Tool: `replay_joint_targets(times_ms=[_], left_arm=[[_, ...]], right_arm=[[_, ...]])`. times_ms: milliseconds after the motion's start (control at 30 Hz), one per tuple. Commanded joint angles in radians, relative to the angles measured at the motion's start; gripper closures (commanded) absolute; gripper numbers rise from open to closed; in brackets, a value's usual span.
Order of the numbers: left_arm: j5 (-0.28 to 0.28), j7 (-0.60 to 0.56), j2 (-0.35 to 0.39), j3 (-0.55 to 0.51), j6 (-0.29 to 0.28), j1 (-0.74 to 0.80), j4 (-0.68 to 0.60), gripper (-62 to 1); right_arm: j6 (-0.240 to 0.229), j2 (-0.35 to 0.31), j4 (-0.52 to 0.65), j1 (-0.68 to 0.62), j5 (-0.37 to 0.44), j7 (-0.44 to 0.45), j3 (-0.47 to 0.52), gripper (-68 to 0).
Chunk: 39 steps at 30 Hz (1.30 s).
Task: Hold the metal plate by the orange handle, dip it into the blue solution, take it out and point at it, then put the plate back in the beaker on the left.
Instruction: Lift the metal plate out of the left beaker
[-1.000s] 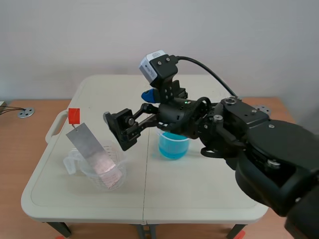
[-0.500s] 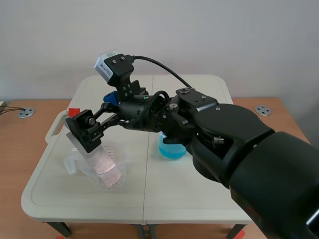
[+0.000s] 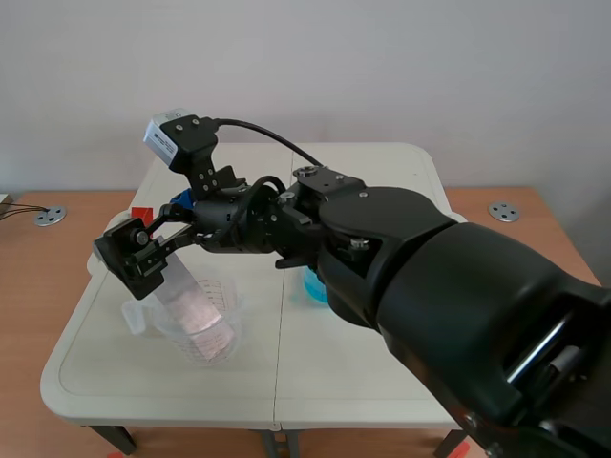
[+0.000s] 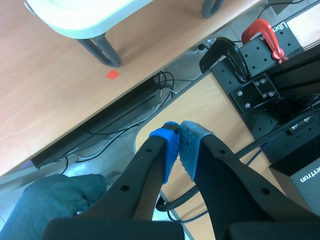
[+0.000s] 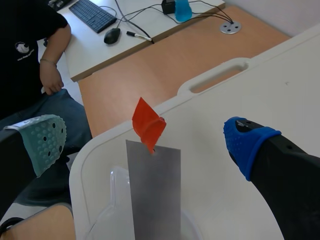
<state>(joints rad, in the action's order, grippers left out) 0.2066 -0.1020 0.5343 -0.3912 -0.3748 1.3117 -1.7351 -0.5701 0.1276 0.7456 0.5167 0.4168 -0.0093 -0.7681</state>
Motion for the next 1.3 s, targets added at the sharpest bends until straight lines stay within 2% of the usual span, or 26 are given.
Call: replay_joint_targets(times_ms=[0, 100, 267, 433, 800, 1100, 1267], left_arm=[[0.005, -0.012, -0.007, 0.002, -0.005, 0.005, -0.019, -2.9], [0.005, -0.012, -0.007, 0.002, -0.005, 0.005, -0.019, -2.9], [0.005, -0.012, -0.007, 0.002, -0.005, 0.005, -0.019, -2.9], [0.005, -0.013, -0.007, 0.002, -0.005, 0.005, -0.019, -2.9], [0.005, -0.012, -0.007, 0.002, -0.005, 0.005, -0.019, -2.9], [0.005, -0.012, -0.007, 0.002, -0.005, 0.005, -0.019, -2.9], [0.005, -0.012, -0.007, 0.002, -0.005, 0.005, -0.019, -2.9]], right_arm=[[-0.005, 0.028, 0.020, 0.032, 0.006, 0.016, 0.000, -61.2], [-0.007, 0.028, 0.020, 0.032, 0.006, 0.023, 0.000, -54.5], [-0.007, 0.028, 0.020, 0.032, 0.006, 0.032, 0.000, -49.3], [-0.007, 0.028, 0.020, 0.032, 0.006, 0.045, 0.000, -36.2], [-0.007, 0.028, 0.020, 0.032, 0.006, 0.046, 0.000, -14.9], [-0.007, 0.028, 0.020, 0.032, 0.002, 0.042, 0.000, -1.2], [-0.007, 0.028, 0.020, 0.032, 0.002, 0.042, 0.000, -1.3]])
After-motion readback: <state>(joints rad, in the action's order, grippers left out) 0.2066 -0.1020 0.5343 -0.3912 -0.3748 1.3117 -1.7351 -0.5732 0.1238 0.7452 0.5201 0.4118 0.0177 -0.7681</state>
